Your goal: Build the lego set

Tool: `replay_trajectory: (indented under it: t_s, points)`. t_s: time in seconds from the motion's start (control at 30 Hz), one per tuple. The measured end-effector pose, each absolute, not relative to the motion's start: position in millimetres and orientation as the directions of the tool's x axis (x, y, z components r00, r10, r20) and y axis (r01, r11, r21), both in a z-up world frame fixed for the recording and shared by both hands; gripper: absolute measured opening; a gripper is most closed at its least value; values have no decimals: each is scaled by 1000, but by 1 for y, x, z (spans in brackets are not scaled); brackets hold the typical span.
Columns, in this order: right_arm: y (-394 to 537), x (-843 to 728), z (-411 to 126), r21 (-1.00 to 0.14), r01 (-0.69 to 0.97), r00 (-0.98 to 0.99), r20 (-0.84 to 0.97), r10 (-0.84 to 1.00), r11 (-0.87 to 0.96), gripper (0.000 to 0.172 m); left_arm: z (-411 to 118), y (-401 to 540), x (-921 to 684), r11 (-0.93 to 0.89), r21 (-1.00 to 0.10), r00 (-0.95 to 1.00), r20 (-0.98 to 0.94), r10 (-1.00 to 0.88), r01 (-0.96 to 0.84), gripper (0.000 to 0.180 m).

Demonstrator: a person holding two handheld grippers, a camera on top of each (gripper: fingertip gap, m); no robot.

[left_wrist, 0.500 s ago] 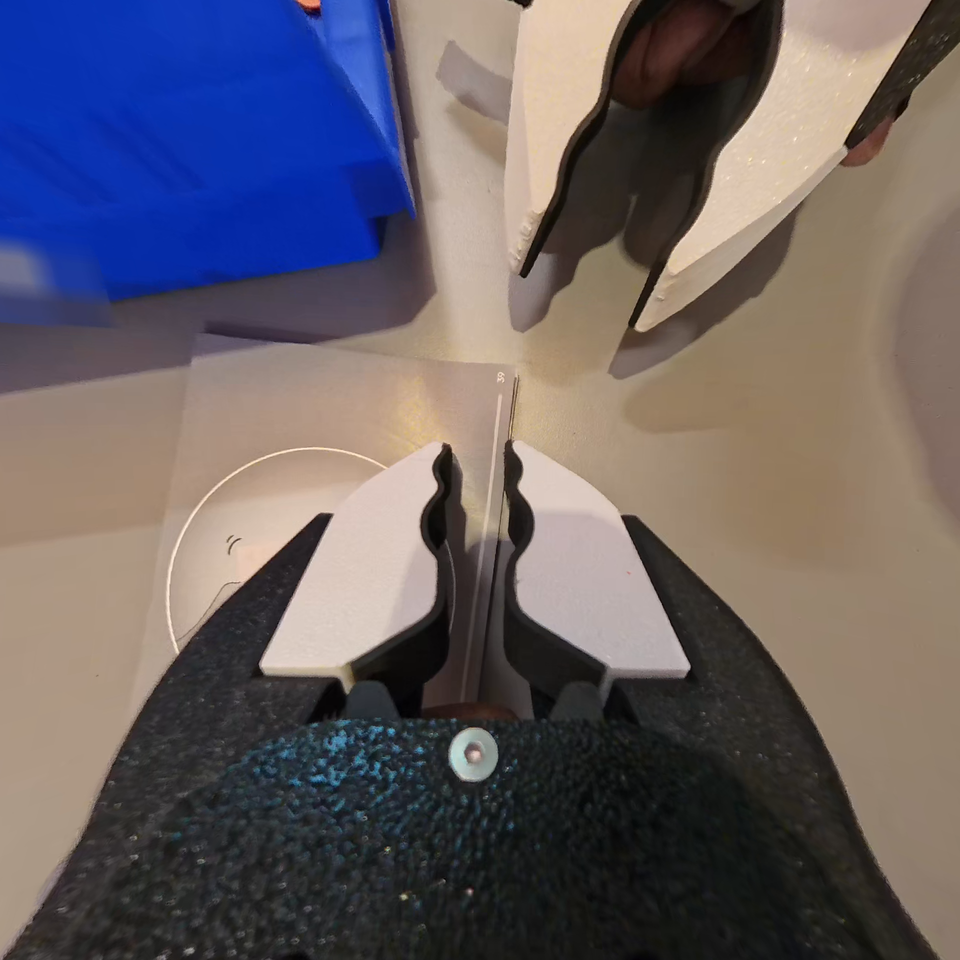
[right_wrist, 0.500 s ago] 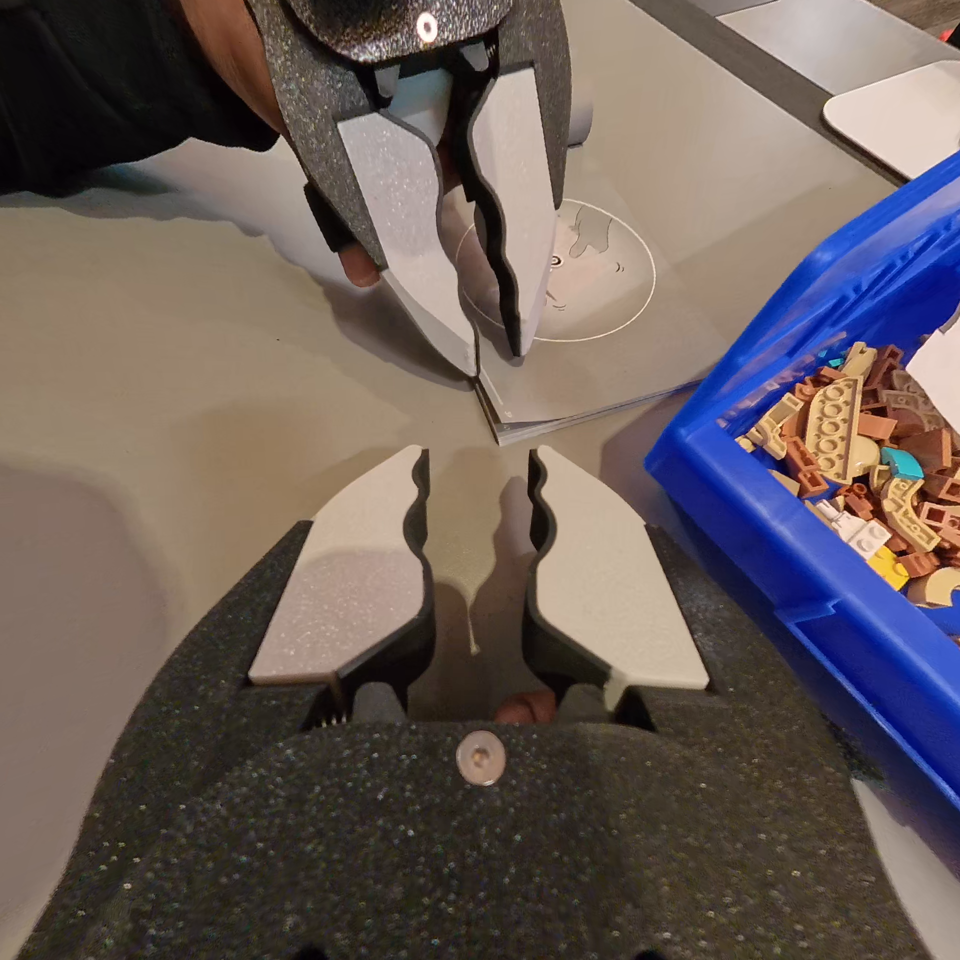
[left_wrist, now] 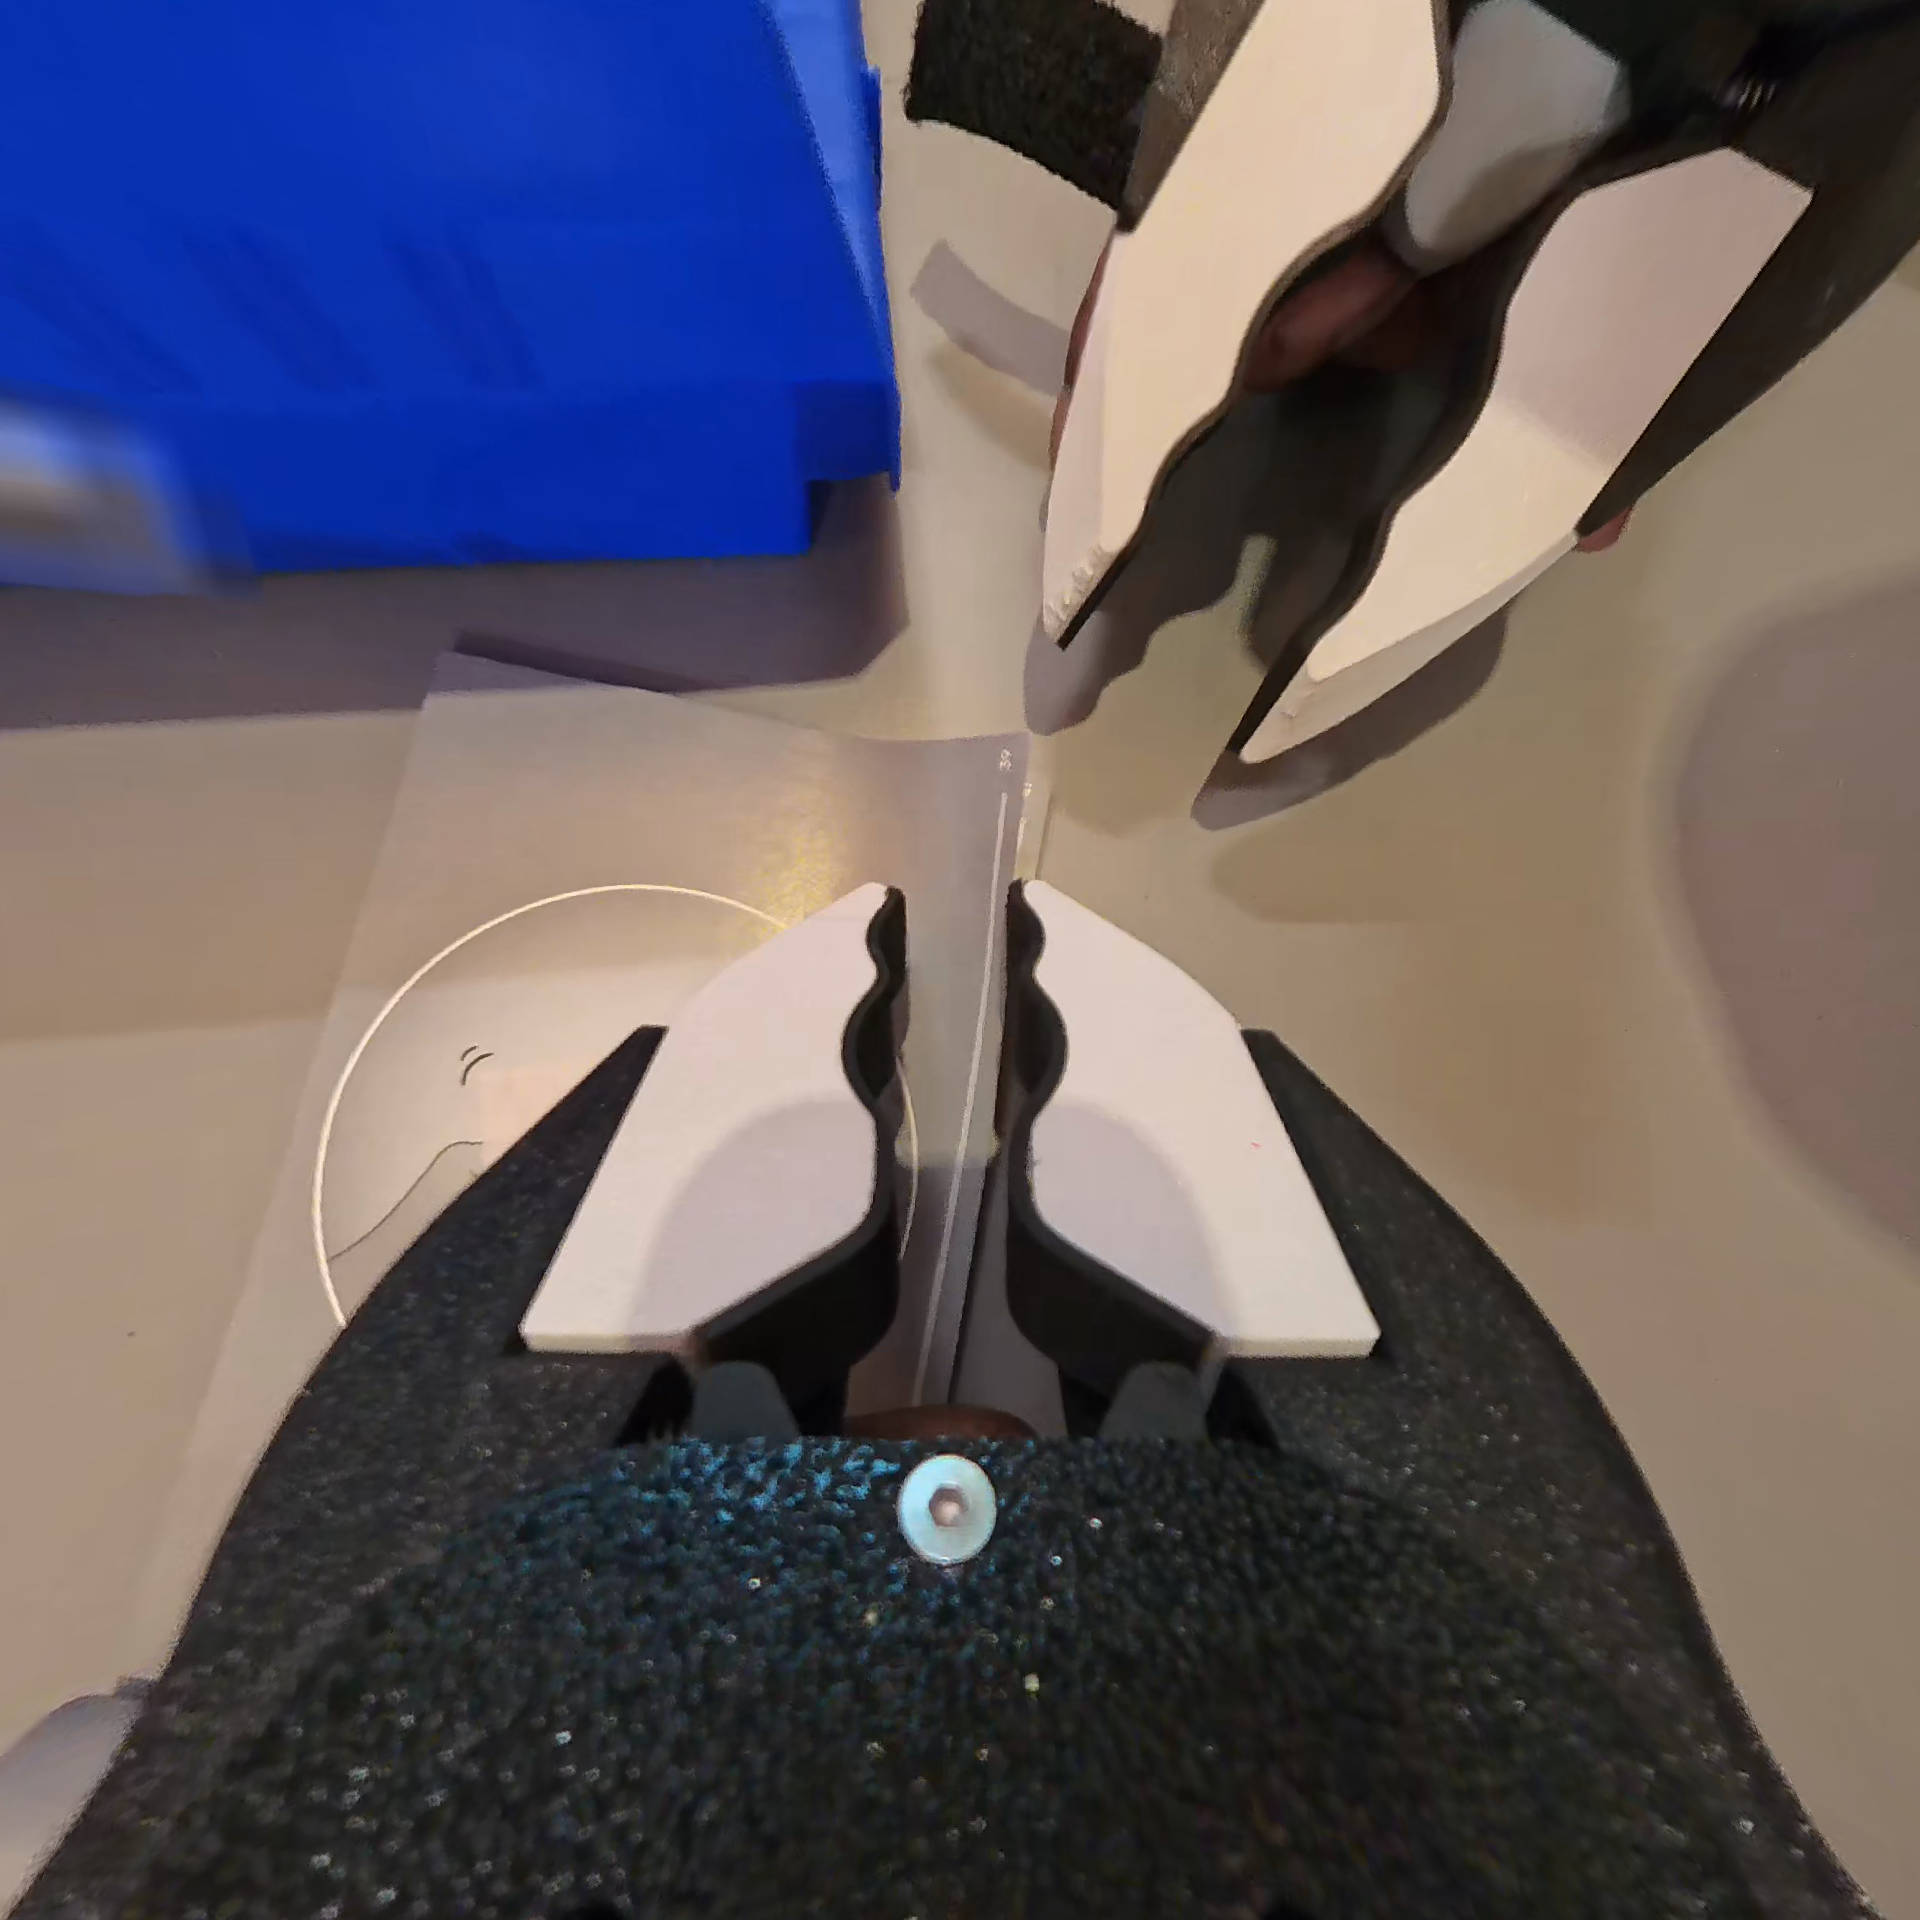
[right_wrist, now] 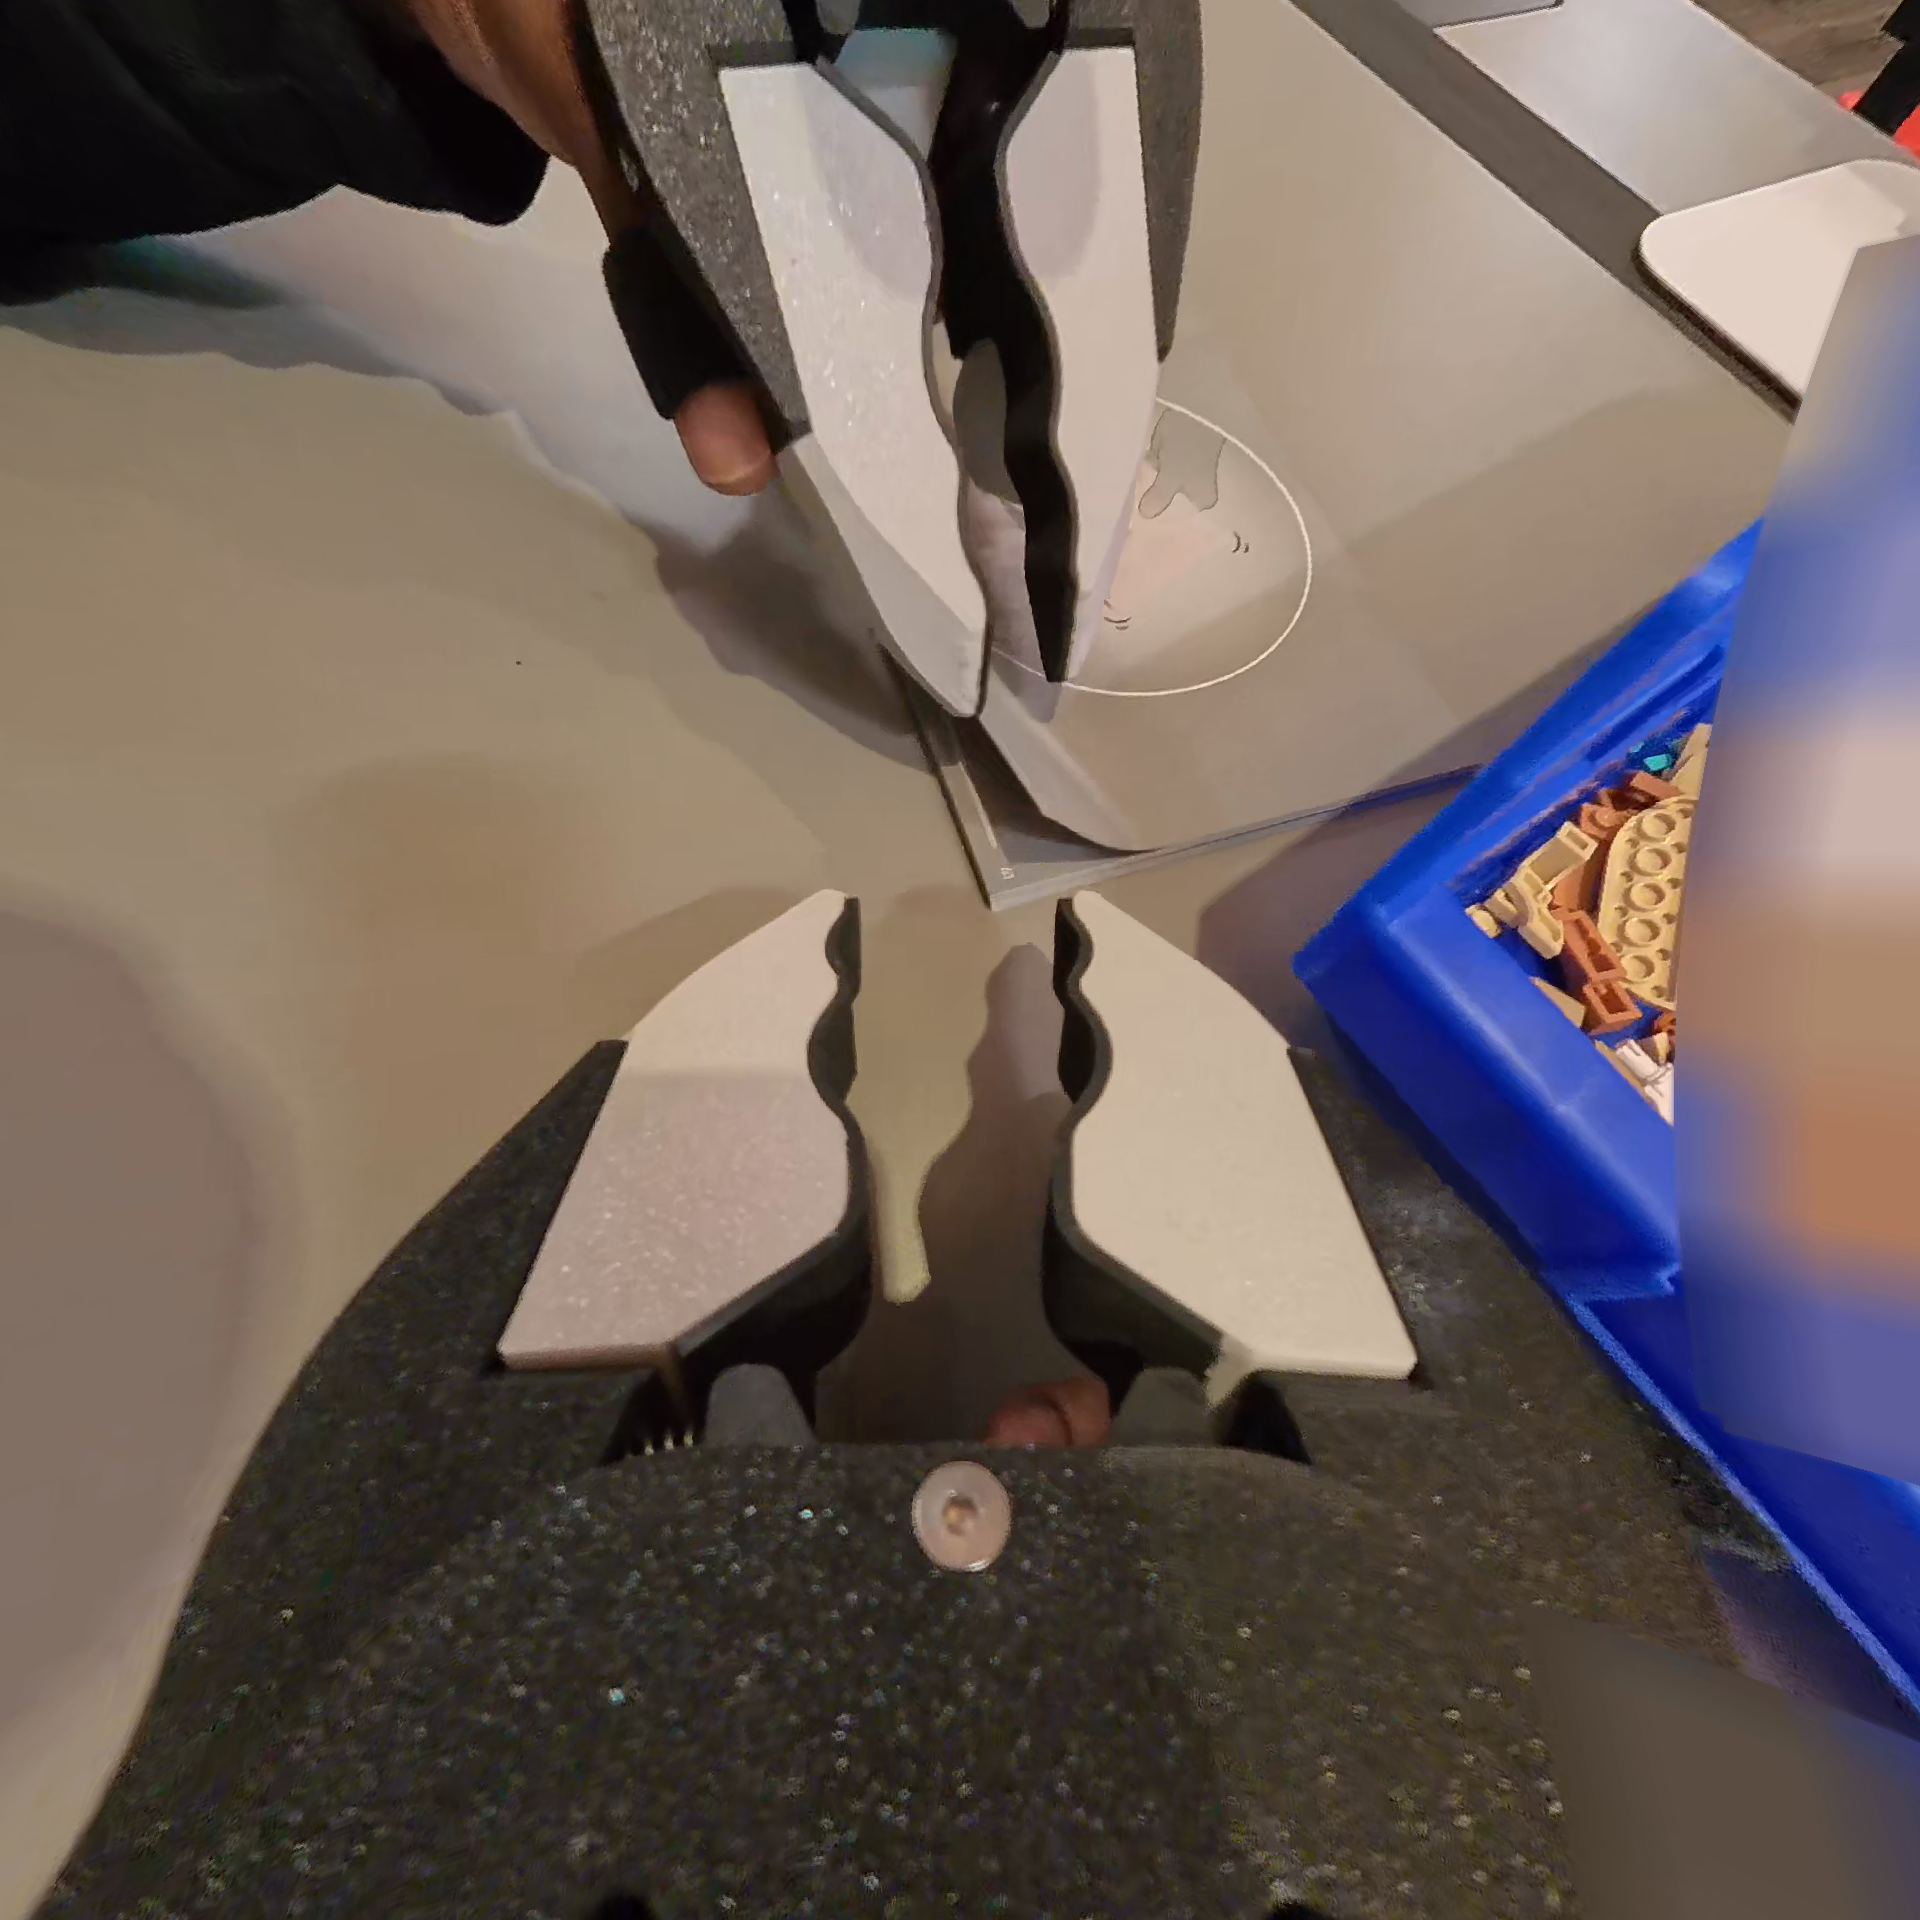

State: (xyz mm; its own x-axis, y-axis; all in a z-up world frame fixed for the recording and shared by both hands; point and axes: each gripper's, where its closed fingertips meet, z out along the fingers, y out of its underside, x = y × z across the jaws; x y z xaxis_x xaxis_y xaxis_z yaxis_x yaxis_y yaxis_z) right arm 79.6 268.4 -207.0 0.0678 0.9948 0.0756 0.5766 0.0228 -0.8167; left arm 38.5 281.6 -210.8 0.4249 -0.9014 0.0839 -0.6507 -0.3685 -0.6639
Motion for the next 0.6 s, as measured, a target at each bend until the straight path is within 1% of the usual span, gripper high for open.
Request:
replay_trajectory:
  t_s: [0.27,0.37,0.6]
  points:
    - [268,68,-216,-771,632,54,149,987,81,32,-210,283,38,-381,-668,433,97,-896,-639,17]
    - [265,65,-221,-745,660,20,143,990,94,31,-209,283,38,-384,-668,433,102,-896,-637,17]
    - [268,62,-219,-757,651,42,113,993,58,29,-214,280,40,-376,-650,423,92,-902,-660,17]
